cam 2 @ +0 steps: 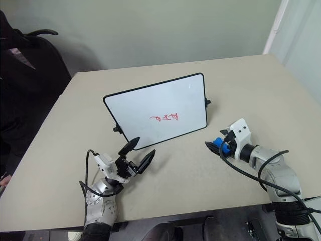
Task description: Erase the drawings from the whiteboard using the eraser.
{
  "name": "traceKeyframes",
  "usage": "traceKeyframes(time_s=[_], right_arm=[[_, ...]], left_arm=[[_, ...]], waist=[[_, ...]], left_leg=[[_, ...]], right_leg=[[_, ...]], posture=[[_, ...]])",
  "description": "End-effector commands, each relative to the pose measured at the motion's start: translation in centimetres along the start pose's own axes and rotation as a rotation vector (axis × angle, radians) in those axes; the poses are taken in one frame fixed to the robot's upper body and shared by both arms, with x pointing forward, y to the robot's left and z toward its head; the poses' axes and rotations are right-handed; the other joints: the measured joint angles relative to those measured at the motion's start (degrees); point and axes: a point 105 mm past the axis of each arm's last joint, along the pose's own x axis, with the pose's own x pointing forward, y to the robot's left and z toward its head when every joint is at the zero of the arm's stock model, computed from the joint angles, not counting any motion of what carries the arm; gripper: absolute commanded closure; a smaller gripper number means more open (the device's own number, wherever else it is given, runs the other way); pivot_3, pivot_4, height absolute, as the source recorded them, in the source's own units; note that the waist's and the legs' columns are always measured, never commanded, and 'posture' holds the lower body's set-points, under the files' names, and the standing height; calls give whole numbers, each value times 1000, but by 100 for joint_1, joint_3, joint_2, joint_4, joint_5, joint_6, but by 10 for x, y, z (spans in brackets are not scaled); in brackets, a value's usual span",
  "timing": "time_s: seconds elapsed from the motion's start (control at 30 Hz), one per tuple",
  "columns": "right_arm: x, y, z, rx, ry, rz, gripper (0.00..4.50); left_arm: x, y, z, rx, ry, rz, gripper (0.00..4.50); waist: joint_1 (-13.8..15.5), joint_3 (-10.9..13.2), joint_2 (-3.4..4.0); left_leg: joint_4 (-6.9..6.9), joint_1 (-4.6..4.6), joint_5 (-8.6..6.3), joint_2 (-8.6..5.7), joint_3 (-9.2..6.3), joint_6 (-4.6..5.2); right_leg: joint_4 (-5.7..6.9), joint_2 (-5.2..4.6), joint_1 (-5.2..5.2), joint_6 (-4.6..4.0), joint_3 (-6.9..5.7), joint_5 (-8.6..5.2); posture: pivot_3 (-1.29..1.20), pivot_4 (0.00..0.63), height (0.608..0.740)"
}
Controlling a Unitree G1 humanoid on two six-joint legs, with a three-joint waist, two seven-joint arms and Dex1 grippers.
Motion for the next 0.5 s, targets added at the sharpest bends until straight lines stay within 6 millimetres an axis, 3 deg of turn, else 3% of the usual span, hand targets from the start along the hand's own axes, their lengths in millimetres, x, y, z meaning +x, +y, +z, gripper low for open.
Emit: traceKeyframes(time_s=[0.03,0.27,0.5], right_arm=[[0,6,11,-38,-36,29,13],[4,-1,21,-48,-58,10,13],[2,-3,17,-49,-38,0,13]], left_arm=[[-9,-1,-10,-45,14,56,0],[-7,5,-15,-58,27,65,0],[-3,1,-23,-81,36,62,0]], waist=[[0,0,0],[3,0,5],[2,0,4]], left_leg=[[0,0,0,0,0,0],[-9,3,1,1,-1,-17],[-4,8,5,0,-3,-4]], right_leg=[[0,0,0,0,0,-2],[6,0,-3,-5,-1,-15],[19,1,2,0,-2,-35]], posture=[[0,150,740],[0,150,740],[0,150,740]])
